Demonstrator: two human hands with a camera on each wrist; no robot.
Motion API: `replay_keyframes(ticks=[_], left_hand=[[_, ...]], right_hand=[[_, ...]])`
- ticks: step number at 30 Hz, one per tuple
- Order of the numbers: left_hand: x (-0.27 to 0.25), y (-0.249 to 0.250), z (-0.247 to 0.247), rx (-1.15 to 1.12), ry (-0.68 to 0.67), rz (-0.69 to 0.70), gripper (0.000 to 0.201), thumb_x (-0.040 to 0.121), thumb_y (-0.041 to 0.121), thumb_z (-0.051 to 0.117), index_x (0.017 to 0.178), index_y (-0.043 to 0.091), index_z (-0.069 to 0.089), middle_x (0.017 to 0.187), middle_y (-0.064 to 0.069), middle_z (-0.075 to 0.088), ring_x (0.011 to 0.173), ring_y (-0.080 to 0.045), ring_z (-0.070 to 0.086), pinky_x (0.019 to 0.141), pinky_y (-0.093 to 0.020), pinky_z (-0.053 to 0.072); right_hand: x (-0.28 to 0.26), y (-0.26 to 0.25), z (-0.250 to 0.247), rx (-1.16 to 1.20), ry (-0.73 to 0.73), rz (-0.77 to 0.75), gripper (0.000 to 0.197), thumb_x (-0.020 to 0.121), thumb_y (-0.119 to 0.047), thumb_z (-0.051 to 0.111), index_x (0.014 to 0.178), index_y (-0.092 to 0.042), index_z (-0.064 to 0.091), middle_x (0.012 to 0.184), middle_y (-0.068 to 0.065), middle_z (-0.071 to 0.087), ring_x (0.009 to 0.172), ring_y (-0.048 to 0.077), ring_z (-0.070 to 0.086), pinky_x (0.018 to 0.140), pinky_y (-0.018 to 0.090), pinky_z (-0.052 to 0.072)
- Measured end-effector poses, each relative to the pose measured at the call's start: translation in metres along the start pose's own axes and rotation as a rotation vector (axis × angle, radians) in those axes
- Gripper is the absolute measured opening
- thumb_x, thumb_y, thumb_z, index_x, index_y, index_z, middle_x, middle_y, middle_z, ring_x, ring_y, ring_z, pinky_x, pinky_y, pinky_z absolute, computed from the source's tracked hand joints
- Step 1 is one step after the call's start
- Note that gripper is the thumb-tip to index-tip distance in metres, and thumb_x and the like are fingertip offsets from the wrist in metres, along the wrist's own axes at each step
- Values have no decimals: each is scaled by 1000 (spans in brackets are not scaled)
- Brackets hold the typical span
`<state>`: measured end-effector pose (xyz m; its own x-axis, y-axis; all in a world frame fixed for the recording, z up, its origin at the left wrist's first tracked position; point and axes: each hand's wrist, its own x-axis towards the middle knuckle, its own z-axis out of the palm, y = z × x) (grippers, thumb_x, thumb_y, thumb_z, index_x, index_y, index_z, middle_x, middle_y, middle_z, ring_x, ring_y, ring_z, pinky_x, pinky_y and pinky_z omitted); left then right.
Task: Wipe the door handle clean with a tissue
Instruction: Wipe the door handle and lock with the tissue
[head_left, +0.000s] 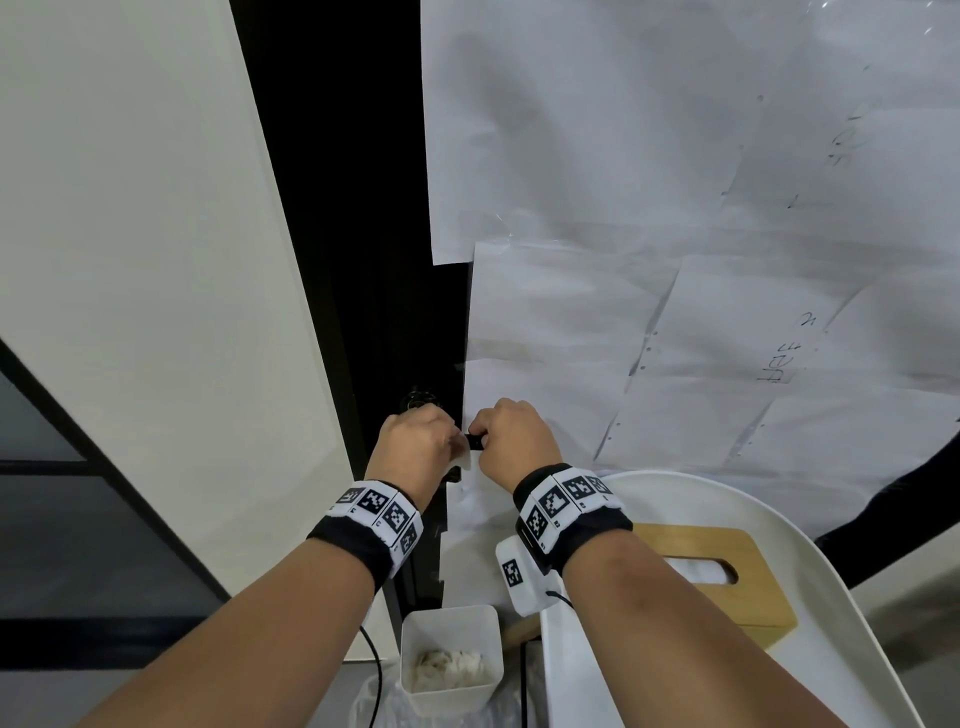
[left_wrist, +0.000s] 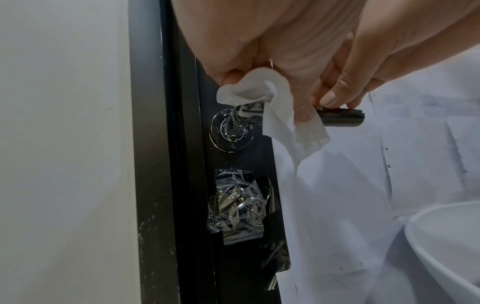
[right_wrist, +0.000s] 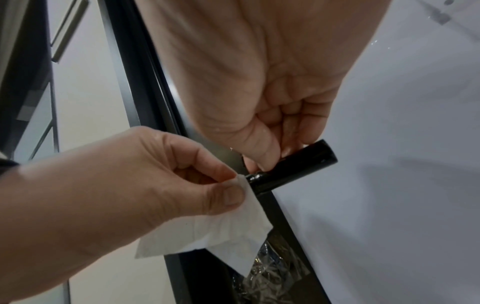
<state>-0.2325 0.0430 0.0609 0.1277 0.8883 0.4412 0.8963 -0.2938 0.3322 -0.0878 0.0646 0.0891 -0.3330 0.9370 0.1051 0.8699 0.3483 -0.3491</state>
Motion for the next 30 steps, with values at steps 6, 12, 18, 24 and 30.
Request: replay_keyframes(ticks=[6,12,18,24,30], left_hand=[[-6,-4,-3,72,27,63,13,71,15,80,77,25,74,80,7,65,72,-19,61,62,-35,50],[-10,-11,-1,34,74,38,16,69,6,81,81,15,76,79,0,64,70,-22,58,59,-32,54],[-12,-20,0,-6,84,-18,13,76,3,75,84,12,76,85,-5,67,76,-25,61,65,-35,56],[-15,-13,-4,-101,103,-85,12,84,1,65,92,6,73,97,-8,66,86,-23,64,73,-36,57],[-14,-9,-3,-23,30,-20,13,74,5,76,82,16,75,90,0,64,83,-21,60,68,-34,56]], right_hand=[[-2,2,4,-42,2,-20,31,85,-8,51,110,-18,65,107,8,58,102,28,49,81,37,47],[-6,-1,5,-198,75,-69,25,87,-14,52,108,-17,63,104,6,59,99,28,52,76,36,40],[-8,-2,7,-138,44,-49,25,87,-8,49,107,-15,62,103,7,55,93,27,53,61,33,39],[-8,-2,8,-118,33,-31,26,87,-7,49,107,-15,62,103,8,55,94,27,53,60,33,39],[-6,-3,8,-120,24,-16,23,86,-8,51,105,-14,60,104,8,54,95,27,52,62,34,43]])
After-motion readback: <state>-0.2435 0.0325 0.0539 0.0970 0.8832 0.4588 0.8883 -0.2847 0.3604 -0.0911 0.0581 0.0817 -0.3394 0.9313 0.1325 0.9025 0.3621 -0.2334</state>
